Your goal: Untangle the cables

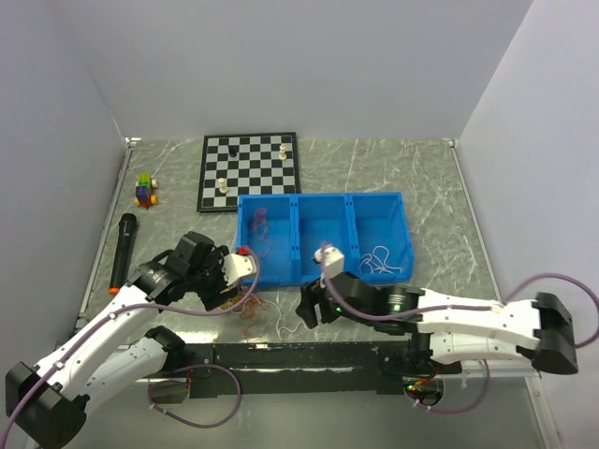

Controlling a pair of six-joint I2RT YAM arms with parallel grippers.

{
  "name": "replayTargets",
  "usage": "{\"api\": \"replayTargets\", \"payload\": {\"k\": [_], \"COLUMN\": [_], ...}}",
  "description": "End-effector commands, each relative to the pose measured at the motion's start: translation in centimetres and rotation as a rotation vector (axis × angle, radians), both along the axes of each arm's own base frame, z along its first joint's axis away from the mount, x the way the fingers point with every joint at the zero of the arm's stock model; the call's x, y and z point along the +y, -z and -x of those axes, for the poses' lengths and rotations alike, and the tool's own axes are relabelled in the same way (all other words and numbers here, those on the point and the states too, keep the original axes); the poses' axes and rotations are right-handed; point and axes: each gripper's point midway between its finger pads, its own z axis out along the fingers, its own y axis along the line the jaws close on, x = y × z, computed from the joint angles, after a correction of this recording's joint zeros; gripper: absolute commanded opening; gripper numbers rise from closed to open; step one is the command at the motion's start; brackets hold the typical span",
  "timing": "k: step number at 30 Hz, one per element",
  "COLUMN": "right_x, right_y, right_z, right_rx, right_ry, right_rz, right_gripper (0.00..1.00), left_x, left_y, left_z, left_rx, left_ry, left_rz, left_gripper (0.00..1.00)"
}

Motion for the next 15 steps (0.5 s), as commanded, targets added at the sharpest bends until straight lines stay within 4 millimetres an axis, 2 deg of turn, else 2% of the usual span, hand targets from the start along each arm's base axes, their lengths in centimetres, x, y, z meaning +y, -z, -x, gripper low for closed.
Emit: {"api": "replayTargets", "payload": {"k": [1,8,15], "right_x": [4.4,7.6,8.1], "right_y": [-0.6,2.4,5.8], "right_z": [1.3,2.2,2.8], "right_rx": [0.031,0.078,0.116], "right_ry": [-0.116,-0.186,-0.198], "right_rz": [-0.089,-0.023,0.072], "right_gripper": [0.75,0.74,0.67], "left_x": [0.0,0.3,-0.3], "left_y": [0.9,1.9,2.9], "left_z": [-1.2,-2.5,-2.7], "left_rx": [-0.045,-0.051,-0.001], "left_ry": [-0.051,-0.084,-0.091], "left_rz": [0.011,-0.004,0.029], "left_gripper": [0.75,0.75,0.73]}}
